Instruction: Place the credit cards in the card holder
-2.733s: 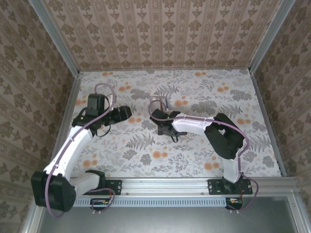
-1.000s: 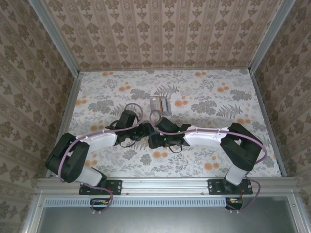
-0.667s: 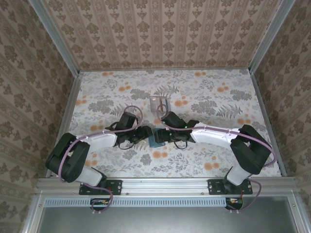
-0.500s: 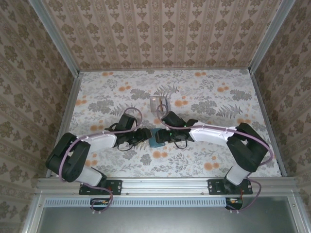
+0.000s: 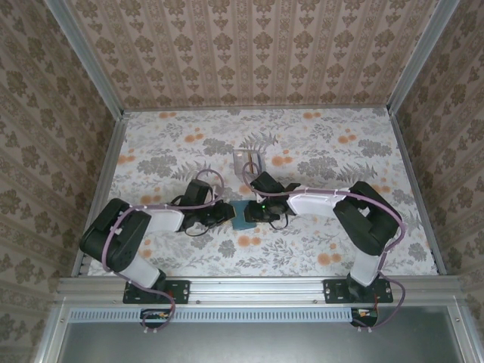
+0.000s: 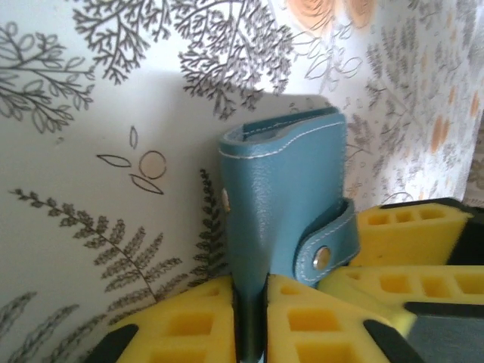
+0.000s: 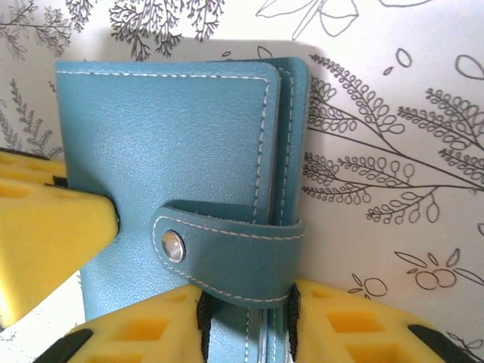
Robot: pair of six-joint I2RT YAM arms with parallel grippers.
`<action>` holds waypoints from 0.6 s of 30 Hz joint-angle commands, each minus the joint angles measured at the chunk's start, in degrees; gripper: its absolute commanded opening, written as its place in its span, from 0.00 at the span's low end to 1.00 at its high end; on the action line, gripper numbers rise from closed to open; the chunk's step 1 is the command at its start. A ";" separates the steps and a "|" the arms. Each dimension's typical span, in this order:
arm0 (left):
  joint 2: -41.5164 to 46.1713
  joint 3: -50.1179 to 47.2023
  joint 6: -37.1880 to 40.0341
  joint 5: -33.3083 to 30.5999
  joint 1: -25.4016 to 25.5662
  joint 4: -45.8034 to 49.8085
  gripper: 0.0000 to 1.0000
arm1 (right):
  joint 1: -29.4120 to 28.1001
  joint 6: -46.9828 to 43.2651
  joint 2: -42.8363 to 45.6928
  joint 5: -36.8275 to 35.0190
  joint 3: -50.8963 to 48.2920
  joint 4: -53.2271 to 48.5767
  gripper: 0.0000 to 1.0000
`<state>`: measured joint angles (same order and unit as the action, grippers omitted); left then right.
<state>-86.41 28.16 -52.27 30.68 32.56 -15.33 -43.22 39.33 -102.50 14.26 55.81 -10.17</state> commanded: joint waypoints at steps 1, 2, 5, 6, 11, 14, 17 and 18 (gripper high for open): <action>3.97 1.72 2.48 2.88 1.02 4.00 0.00 | -1.17 0.62 0.85 4.75 -0.97 5.06 0.43; 5.16 2.33 3.22 2.27 1.02 6.46 0.00 | -1.21 0.09 1.94 3.66 -1.16 4.14 0.47; 8.08 3.61 4.23 1.49 1.02 11.70 0.00 | -1.21 -1.63 6.55 -0.15 -2.62 2.67 0.58; 8.82 4.13 4.49 1.27 1.02 13.59 0.00 | -1.33 -2.26 8.11 -1.74 -3.34 2.58 0.59; 11.26 6.52 4.05 3.06 1.11 18.08 0.00 | -2.79 -6.16 10.31 -7.36 -0.41 -2.66 0.59; 11.23 7.08 3.25 5.76 1.19 16.49 0.00 | -4.61 -5.58 8.77 -9.70 1.71 -2.31 0.55; 10.91 7.91 2.72 7.64 1.19 16.42 0.00 | -5.29 -3.36 6.30 -10.31 3.42 -2.87 0.52; 10.98 7.99 2.55 8.06 1.17 16.18 0.00 | -5.52 -2.81 5.80 -11.30 3.11 -2.44 0.51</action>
<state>-76.01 33.93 -49.50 33.65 33.12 0.71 -47.94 35.20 -94.50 6.46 57.43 -11.75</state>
